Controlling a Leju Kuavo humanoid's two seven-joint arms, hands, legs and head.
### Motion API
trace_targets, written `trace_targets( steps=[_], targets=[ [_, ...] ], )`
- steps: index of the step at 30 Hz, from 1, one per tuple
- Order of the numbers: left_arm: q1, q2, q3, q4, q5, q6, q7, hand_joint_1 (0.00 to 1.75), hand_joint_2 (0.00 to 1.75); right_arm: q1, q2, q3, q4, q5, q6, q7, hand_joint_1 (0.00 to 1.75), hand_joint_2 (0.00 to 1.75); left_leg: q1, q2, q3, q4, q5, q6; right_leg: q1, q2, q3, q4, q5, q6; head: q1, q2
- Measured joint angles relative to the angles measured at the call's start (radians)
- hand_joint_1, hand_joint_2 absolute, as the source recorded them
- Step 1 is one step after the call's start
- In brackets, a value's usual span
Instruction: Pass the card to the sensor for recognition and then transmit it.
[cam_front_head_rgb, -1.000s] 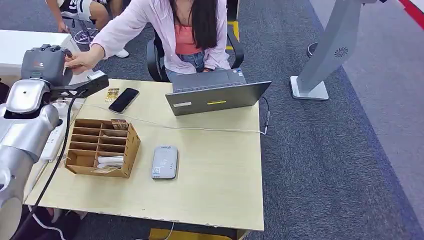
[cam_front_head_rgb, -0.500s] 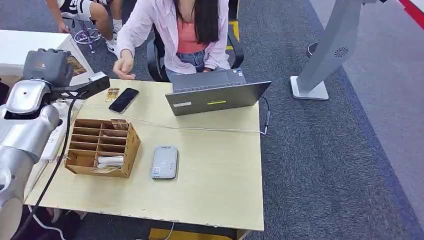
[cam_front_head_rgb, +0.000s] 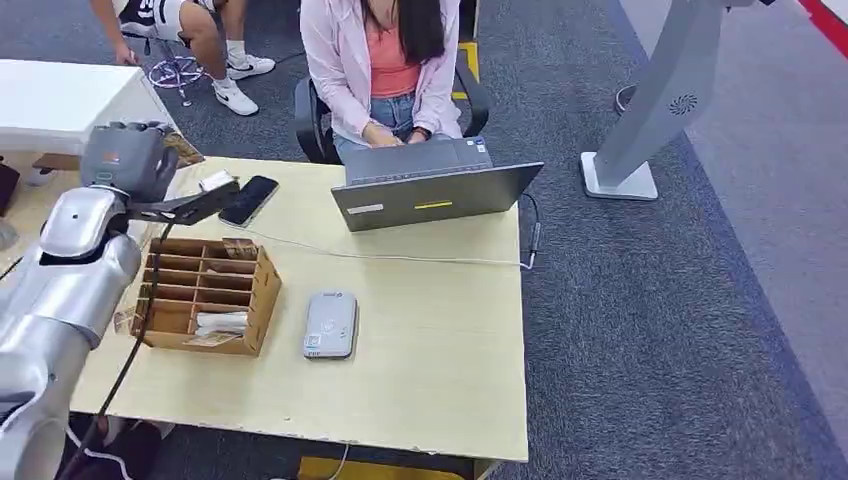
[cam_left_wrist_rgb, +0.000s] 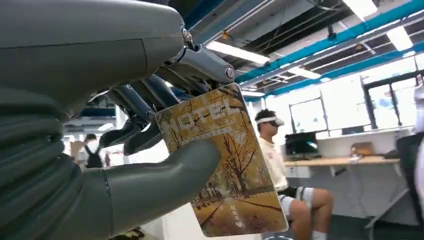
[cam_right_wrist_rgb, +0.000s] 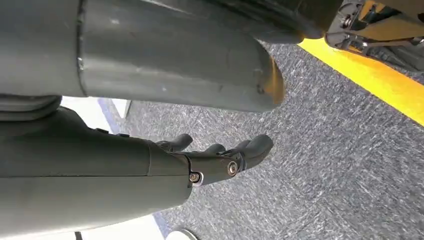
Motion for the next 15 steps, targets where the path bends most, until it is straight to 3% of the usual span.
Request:
trace_targets(
  steps=[3,8,15],
  targets=[
    [0.112,-0.032,-0.009,-0.136,0.032,-0.002,-0.01,1.75,1.75,0.0,0.001,-0.003,0.0,-0.011,-0.008,0.001,0.0,0.0,0.0,0.0,0.0,0.0,0.0,0.0,0.0,0.0,0.0,0.0,0.0,0.0,0.0,0.0],
    [0.263,-0.071,-0.08,-0.306,0.043,-0.059,0.024,1.75,1.75,0.0,0.003,-0.006,0.0,-0.021,-0.015,-0.001,0.0,0.0,0.0,0.0,0.0,0.0,-0.001,0.001,0.0,0.0,0.0,0.0,0.0,0.0,0.0,0.0],
    [0.345,-0.09,-0.161,-0.424,0.061,-0.105,0.053,1.75,1.75,0.0,0.003,-0.013,0.0,-0.028,-0.025,-0.001,0.0,0.0,0.0,0.0,0.0,0.0,0.0,0.0,0.0,0.0,-0.001,0.0,0.0,0.0,0.0,0.0]
  ],
)
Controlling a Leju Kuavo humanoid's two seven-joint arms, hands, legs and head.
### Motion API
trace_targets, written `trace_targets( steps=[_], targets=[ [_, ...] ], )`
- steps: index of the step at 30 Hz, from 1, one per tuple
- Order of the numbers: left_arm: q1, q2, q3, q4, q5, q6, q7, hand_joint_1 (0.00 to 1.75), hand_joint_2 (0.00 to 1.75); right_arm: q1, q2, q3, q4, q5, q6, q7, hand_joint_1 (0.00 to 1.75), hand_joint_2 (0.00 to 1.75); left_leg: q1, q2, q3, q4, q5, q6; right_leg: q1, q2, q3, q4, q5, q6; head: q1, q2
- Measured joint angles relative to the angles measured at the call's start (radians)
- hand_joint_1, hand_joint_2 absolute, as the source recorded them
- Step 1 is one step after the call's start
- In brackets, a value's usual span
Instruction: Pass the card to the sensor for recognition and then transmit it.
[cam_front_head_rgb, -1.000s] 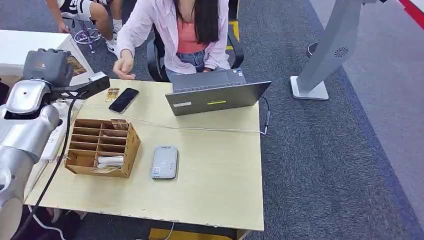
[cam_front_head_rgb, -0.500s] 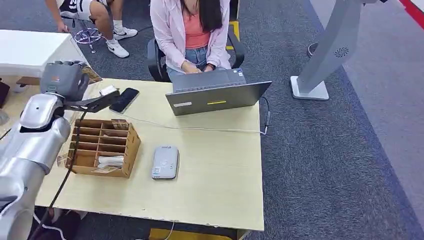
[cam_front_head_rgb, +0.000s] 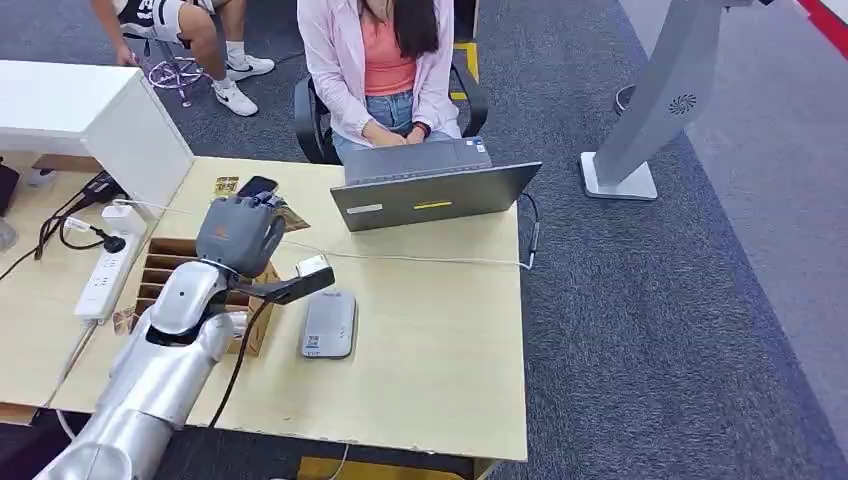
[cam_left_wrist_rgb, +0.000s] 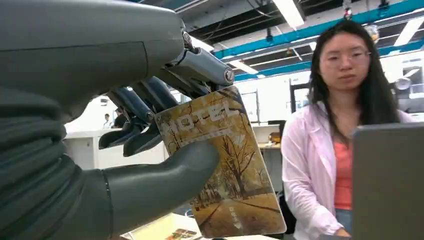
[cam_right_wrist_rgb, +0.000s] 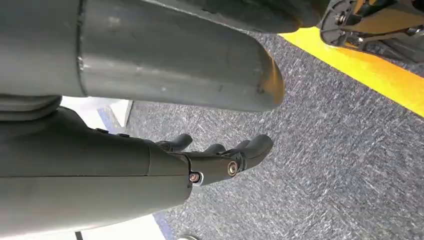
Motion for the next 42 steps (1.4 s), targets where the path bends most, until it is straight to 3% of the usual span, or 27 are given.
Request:
trace_targets(
  steps=[11,18,25,42],
  targets=[
    [0.015,-0.002,-0.038,-0.037,0.016,-0.033,0.005,1.75,1.75,0.0,0.0,-0.011,0.0,-0.002,-0.003,0.0,0.0,0.0,0.0,0.0,0.0,0.0,0.0,0.0,0.0,0.0,0.0,0.0,0.0,0.0,0.0,0.0],
    [0.015,-0.003,-0.073,-0.039,0.041,-0.169,0.031,1.75,1.75,0.0,0.0,-0.018,0.0,-0.012,-0.004,0.0,0.0,0.0,0.0,0.0,0.0,0.0,0.0,0.0,0.0,0.0,0.0,0.0,0.0,0.0,0.0,0.0],
    [0.009,-0.003,-0.141,-0.033,0.072,-0.265,0.033,1.75,1.75,0.0,0.0,-0.022,0.0,-0.014,-0.003,0.001,0.0,0.0,0.0,0.0,0.0,0.0,0.0,0.0,0.0,0.0,0.0,0.0,0.0,0.0,0.0,0.0],
    [-0.014,0.018,-0.308,0.029,0.236,-0.414,-0.04,1.75,1.75,0.001,0.0,-0.023,0.0,-0.006,-0.002,0.002,0.0,0.0,0.0,0.0,0.0,0.0,0.0,0.0,0.0,0.0,0.0,0.0,0.0,0.0,0.0,0.0]
  ],
)
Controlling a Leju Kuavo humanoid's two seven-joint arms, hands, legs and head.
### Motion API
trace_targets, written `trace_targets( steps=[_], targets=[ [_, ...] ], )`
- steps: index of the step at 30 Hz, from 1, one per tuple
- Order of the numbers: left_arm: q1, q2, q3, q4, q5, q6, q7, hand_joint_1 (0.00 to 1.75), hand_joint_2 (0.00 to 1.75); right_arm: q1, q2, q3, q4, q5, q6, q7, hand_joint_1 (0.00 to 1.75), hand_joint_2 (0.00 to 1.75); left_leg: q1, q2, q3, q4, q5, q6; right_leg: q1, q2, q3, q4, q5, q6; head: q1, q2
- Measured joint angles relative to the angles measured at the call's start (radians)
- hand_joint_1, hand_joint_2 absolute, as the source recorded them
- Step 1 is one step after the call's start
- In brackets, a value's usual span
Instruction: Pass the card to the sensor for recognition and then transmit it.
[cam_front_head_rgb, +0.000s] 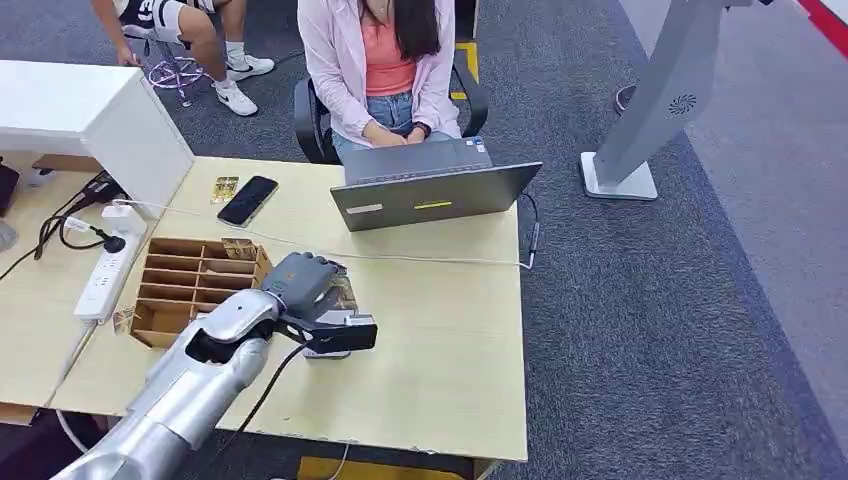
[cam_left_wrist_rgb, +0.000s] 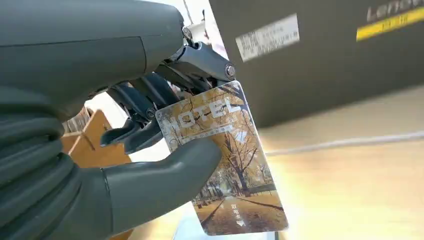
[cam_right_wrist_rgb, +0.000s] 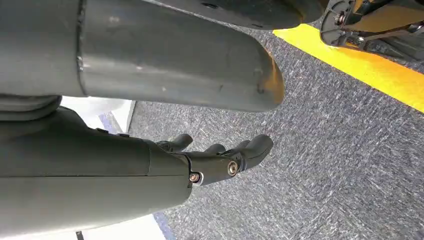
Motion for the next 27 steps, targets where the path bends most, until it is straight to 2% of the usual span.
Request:
trace_targets(
  steps=[7,16,27],
  targets=[
    [-0.015,0.014,-0.032,0.018,0.019,-0.019,-0.012,1.75,1.75,0.0,0.0,0.0,0.0,0.001,0.0,0.0,0.0,0.0,0.0,0.0,0.0,0.0,0.0,0.0,0.0,0.0,0.0,0.0,0.0,0.0,0.0,0.0],
    [-0.06,0.059,-0.117,0.046,0.149,-0.122,0.021,1.75,1.75,0.0,0.0,0.0,0.0,0.01,0.002,0.004,0.0,0.0,0.0,0.0,0.0,0.0,0.0,0.0,0.0,0.0,0.0,0.0,0.0,0.0,0.0,0.0],
    [-0.085,0.106,-0.156,0.056,0.191,-0.141,0.033,1.75,1.75,0.0,0.0,0.0,0.0,0.013,0.006,0.009,0.0,0.0,0.0,0.0,0.0,0.0,0.0,0.0,0.0,0.0,0.0,0.0,0.0,0.0,0.0,0.0]
  ],
)
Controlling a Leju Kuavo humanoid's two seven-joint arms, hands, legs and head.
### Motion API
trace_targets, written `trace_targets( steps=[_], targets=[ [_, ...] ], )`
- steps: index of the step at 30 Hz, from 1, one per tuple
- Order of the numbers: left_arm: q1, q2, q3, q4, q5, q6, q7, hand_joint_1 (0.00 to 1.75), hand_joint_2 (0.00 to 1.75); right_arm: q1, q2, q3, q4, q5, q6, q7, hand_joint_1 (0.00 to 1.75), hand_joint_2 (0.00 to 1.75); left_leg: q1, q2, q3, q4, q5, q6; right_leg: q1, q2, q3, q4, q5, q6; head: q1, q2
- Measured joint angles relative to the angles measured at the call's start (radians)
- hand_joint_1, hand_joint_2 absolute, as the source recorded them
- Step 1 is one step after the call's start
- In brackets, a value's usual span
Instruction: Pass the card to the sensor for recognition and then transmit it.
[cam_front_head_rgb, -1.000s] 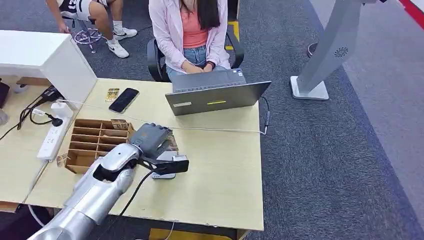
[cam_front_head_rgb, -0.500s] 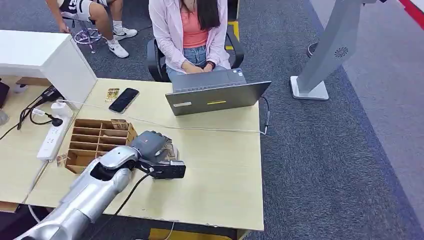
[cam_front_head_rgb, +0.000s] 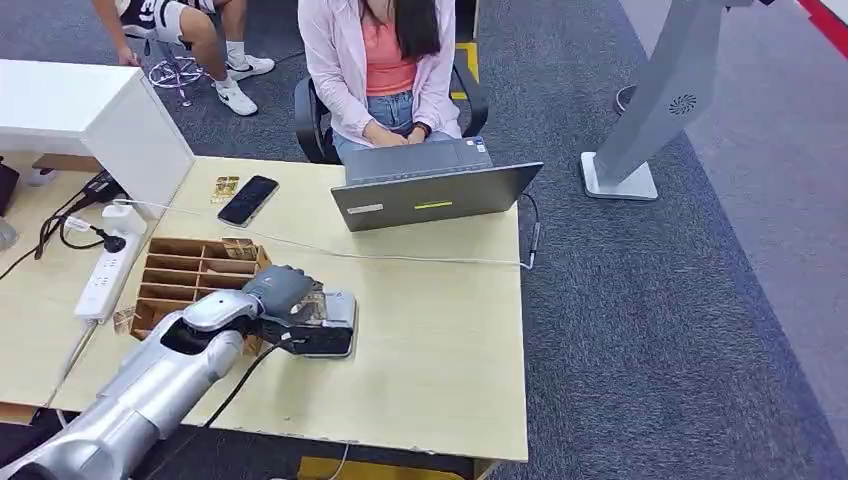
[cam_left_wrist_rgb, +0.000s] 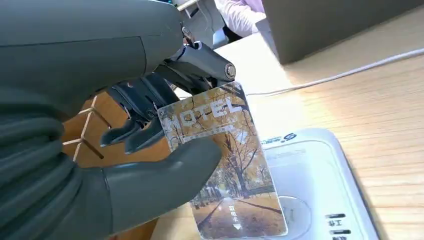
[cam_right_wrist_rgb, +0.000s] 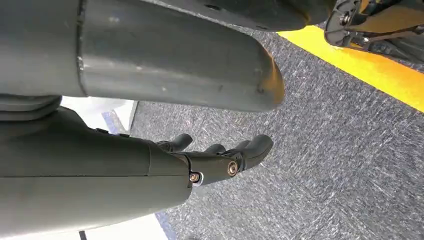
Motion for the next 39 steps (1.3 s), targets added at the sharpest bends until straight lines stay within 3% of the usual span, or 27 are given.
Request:
trace_targets(
  steps=[8,10,15,20,27,39],
  targets=[
    [-0.015,0.016,-0.012,0.001,0.005,0.005,0.013,1.75,1.75,0.0,0.0,0.0,0.0,0.0,0.002,0.0,0.0,0.0,0.0,0.0,0.0,0.0,0.001,0.001,0.0,0.0,0.0,0.0,0.0,0.0,0.0,0.0],
    [-0.011,0.015,-0.012,0.0,-0.026,0.094,0.042,1.75,1.75,0.0,0.0,0.0,0.0,-0.001,0.004,0.0,0.0,0.0,0.0,0.0,0.0,0.0,0.001,0.001,0.0,0.0,0.0,0.0,0.0,0.0,0.0,0.0],
    [0.026,-0.01,0.034,-0.056,-0.202,0.428,0.121,1.75,1.75,0.0,0.0,0.001,0.0,0.004,0.005,-0.003,0.0,0.0,0.0,-0.001,-0.001,0.0,0.001,0.001,0.0,-0.001,0.0,0.0,0.0,0.0,0.0,0.0],
    [0.04,-0.03,0.17,-0.122,-0.312,0.52,0.101,1.75,1.75,0.001,0.0,0.005,0.002,0.021,0.009,-0.007,0.0,0.0,0.0,0.001,0.0,0.0,0.0,0.001,0.0,0.001,0.0,0.0,0.0,0.0,0.0,0.0],
    [0.038,-0.034,0.289,-0.151,-0.341,0.533,0.077,1.75,1.75,0.001,0.0,0.008,0.002,0.023,0.009,-0.008,0.0,0.0,0.0,0.0,0.0,0.0,0.002,0.0,0.0,-0.001,0.0,0.0,0.001,-0.001,0.0,0.0],
    [0.037,-0.038,0.324,-0.159,-0.344,0.537,0.076,1.75,1.75,0.001,0.0,0.009,0.003,0.024,0.009,-0.009,0.0,0.0,0.0,0.0,0.0,0.0,0.002,0.0,0.0,-0.001,0.0,0.0,0.001,-0.001,0.0,0.0]
  ],
)
